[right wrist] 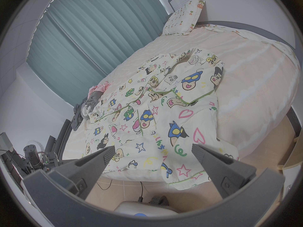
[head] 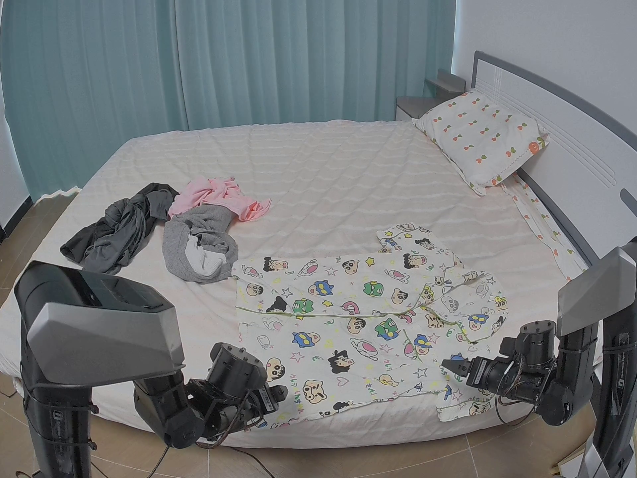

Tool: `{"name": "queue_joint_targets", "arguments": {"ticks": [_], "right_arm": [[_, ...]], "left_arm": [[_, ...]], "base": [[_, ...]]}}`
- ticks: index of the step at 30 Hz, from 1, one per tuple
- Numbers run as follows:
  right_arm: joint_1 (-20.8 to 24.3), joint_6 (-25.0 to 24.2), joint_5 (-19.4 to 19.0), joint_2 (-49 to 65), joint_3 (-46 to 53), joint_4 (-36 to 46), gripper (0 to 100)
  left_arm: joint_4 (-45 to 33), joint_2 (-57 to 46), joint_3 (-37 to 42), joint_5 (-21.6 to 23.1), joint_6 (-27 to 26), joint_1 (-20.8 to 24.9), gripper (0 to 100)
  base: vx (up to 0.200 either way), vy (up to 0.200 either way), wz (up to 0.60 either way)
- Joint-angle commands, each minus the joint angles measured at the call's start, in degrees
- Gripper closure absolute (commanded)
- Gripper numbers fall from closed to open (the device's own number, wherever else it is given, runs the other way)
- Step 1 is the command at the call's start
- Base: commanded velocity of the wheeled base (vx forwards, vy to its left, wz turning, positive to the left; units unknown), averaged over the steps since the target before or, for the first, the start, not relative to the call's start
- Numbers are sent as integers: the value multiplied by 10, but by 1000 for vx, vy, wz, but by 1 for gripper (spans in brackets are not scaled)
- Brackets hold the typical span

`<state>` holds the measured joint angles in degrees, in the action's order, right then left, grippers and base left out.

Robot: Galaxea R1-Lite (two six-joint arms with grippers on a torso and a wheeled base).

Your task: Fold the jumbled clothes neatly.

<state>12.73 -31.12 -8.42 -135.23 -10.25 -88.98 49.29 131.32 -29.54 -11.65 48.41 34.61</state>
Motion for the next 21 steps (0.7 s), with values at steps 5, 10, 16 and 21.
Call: {"name": "queue_joint_targets", "arguments": {"ticks": [5, 10, 16, 21], "right_arm": [[-1, -1, 0, 1, 1, -6, 0], [-3, -1, 0, 1, 2, -7, 0], [-3, -1, 0, 1, 2, -7, 0], [-2, -1, 0, 1, 2, -7, 0]], "left_arm": [[-2, 22, -7, -7, -16, 7, 0], [-4, 23, 1, -15, -41, 8, 0], [-31, 20, -2, -17, -50, 7, 0], [-31, 24, -24, -16, -49, 5, 0]], "base": [[0, 0, 0], [0, 0, 0], [0, 0, 0], [0, 0, 0]]}}
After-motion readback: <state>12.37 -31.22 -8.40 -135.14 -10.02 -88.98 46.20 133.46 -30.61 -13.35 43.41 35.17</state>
